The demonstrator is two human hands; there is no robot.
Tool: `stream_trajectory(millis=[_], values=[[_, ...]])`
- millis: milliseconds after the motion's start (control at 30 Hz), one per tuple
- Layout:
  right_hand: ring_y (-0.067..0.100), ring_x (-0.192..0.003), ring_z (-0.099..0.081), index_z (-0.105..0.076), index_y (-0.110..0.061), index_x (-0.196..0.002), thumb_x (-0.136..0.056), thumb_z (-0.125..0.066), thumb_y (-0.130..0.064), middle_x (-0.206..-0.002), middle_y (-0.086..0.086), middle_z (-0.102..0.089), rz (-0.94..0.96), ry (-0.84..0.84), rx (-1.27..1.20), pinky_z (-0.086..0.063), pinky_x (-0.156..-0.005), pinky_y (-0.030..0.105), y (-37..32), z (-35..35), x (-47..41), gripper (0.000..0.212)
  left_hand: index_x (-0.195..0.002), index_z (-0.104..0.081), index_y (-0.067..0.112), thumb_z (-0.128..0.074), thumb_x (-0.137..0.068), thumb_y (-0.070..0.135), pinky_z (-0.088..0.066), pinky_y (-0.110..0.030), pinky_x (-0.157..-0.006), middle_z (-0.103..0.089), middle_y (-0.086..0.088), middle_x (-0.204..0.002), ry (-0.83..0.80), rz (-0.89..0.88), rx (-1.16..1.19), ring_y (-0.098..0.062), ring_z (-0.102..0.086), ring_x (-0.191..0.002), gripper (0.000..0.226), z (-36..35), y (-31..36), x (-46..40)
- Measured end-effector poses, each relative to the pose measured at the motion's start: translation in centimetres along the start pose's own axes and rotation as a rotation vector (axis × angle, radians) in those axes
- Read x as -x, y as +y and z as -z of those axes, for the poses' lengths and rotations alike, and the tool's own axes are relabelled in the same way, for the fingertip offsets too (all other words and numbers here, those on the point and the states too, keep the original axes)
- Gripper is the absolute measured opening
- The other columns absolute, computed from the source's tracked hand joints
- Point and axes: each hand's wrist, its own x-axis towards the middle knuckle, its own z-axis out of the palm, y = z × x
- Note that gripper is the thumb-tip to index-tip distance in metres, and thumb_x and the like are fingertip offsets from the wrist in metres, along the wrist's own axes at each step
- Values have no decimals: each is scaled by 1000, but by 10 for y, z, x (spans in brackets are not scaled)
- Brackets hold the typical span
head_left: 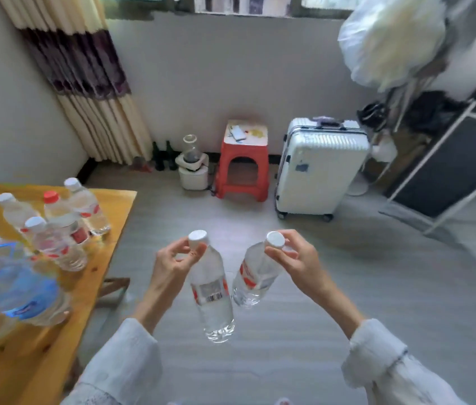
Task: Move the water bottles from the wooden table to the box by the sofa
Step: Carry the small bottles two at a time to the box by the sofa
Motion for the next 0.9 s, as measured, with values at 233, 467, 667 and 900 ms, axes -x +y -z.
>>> stream_trajectory(millis=[233, 467, 667, 900], values=[[12, -90, -60, -56, -34, -86, -78, -69, -21, -92, -6, -61, -55, 298, 78, -51, -88, 38, 37, 194, 55, 20, -84, -71, 28, -68, -56, 57, -45, -30, -74, -69, -6, -85, -338, -43, 47, -18, -58, -81, 41, -206, 63, -11], [-2, -89, -58, -57, -29, -93, -72, -62, -44, -96, -9, -60, -121, 645, 117, -48, -84, 25, 73, 352, 118, 27, -84, -70, 16, -66, -80, 15, -43, -4, -60, -66, 3, -79, -689, -141, 44, -3, -58, -70, 6, -413, 118, -8], [15, -93, -60, -54, -37, -88, -78, -65, -32, -98, 1, -62, -215, 912, 148, -49, -84, 29, 121, 463, 156, 16, -84, -70, 20, -68, -79, 19, -46, -6, -63, -69, 4, -82, -940, -237, 12, 3, -60, -68, 6, -576, 144, -15], [15, -92, -60, -54, -24, -97, -80, -65, -25, -96, -2, -61, -323, 1067, 247, -48, -78, 16, 174, 611, 163, 20, -91, -71, 19, -71, -75, 27, -44, -19, -71, -71, 0, -91, -1185, -230, 5, 2, -63, -77, 18, -766, 173, -34]])
